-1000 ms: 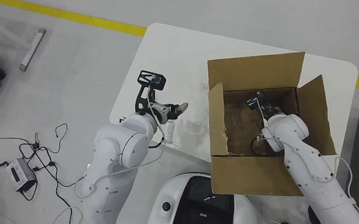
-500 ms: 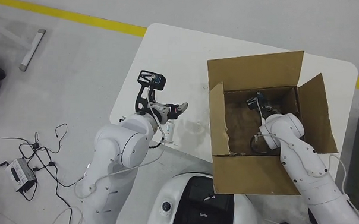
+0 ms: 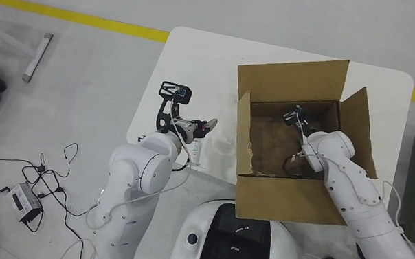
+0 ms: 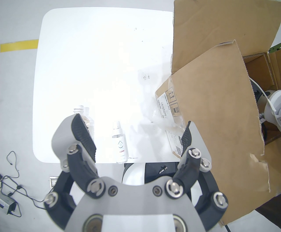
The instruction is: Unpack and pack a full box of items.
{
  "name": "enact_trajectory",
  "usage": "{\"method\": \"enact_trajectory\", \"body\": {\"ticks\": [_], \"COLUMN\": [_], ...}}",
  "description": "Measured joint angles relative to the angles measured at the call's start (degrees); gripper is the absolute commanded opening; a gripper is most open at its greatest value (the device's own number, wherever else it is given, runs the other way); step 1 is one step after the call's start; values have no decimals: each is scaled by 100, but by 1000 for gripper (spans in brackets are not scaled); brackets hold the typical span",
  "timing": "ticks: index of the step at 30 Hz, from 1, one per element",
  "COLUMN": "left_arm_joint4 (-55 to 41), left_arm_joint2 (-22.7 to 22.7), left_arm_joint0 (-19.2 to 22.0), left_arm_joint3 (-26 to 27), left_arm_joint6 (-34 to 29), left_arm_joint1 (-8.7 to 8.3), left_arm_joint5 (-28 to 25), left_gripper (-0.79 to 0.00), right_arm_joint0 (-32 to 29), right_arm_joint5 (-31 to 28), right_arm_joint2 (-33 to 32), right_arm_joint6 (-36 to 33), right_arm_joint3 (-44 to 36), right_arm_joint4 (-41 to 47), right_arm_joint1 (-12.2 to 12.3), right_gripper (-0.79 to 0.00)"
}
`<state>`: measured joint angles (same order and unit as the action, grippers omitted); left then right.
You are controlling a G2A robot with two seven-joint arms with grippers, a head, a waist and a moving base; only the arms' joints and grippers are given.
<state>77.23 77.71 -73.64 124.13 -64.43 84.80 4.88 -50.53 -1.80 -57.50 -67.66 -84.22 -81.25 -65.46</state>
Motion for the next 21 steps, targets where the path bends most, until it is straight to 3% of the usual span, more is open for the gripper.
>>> {"method": "enact_trajectory", "body": {"ticks": [15, 21], "left_arm_joint4": [0, 0], "left_arm_joint2": [0, 0], "left_arm_joint0": [0, 0], "left_arm_joint3": [0, 0], "left_arm_joint6": [0, 0], "left_arm_joint1": [0, 0], "left_arm_joint5": [0, 0], "left_gripper": [0, 0], "right_arm_joint0": [-445, -706], "right_arm_joint5": [-226, -160], "right_arm_joint2": [-341, -720], "right_arm_joint6": [41, 59], "right_arm_joint3": [-1369, -2269], "right_arm_joint4": [192, 216], "right_arm_joint1": [8, 47], "right_gripper": [-785, -785]}}
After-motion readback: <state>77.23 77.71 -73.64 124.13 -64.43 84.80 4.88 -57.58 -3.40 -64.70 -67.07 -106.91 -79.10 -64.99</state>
